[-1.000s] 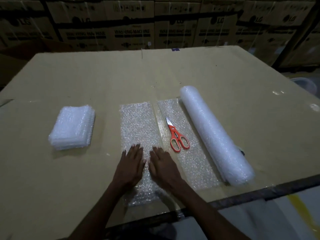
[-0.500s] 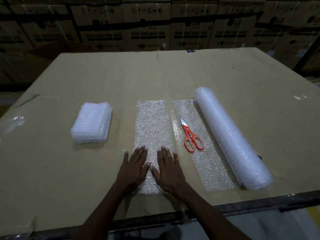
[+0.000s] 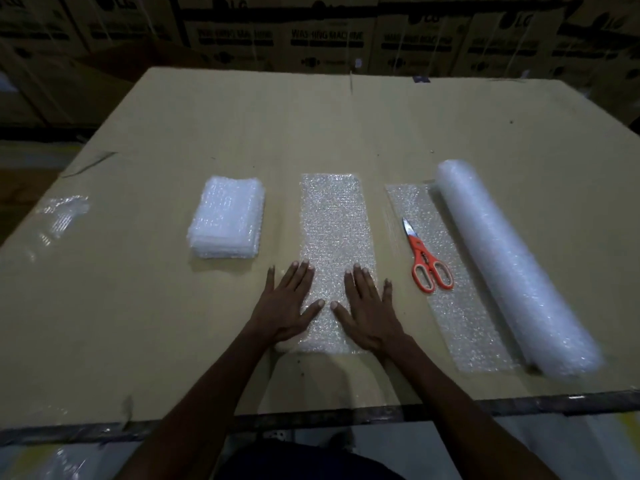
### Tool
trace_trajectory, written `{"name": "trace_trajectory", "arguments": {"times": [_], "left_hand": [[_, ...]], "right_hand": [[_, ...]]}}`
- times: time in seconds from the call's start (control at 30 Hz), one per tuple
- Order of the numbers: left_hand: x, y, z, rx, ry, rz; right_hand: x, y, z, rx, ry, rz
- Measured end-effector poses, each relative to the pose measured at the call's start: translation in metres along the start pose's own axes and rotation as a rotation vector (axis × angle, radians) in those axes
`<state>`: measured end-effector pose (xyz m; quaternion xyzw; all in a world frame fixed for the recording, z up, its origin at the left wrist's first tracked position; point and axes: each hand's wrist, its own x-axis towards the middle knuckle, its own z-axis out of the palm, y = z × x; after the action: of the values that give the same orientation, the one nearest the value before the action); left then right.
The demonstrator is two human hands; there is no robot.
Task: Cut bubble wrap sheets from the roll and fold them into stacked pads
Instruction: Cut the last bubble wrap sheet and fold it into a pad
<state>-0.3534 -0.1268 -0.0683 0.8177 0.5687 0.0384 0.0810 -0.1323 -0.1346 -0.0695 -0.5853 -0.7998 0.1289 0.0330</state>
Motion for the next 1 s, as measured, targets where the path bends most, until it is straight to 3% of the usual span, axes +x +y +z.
{"name": "trace_trajectory", "arguments": {"times": [0.13,0.23,0.27,0.37,0.53,0.7,0.83,1.0], "left_hand": [[-0.009,0.003,-0.008,-0.162,0.007,0.002],[-0.021,0.004,-0.010,-0.236,0.099,0.141],[-0.026,0.005,-0.008,-0.244,0.151,0.219],[-0.040,0.013,0.000,-0.296,0.280,0.344],[-0.055,0.023,0.005,-0.361,0.227,0.347],[-0.059,0.028,0.003,-0.363,0.204,0.322],[-0.057,0.036,-0.003,-0.399,0.288,0.227],[-0.045,0.050,-0.024,-0.731,0.373,-0.070]], "right_hand": [[-0.012,0.006,-0.021,0.123,0.179,-0.048],[-0.030,0.018,-0.026,0.231,0.434,-0.256],[-0.036,0.019,-0.026,0.262,0.450,-0.290],[-0.053,0.023,-0.022,0.293,0.375,-0.335],[-0.063,0.043,-0.010,0.327,0.251,-0.427],[-0.066,0.038,-0.014,0.256,0.278,-0.417],[-0.064,0.034,-0.030,0.307,0.274,-0.339],[-0.043,0.048,-0.053,0.476,0.201,-0.356]]}}
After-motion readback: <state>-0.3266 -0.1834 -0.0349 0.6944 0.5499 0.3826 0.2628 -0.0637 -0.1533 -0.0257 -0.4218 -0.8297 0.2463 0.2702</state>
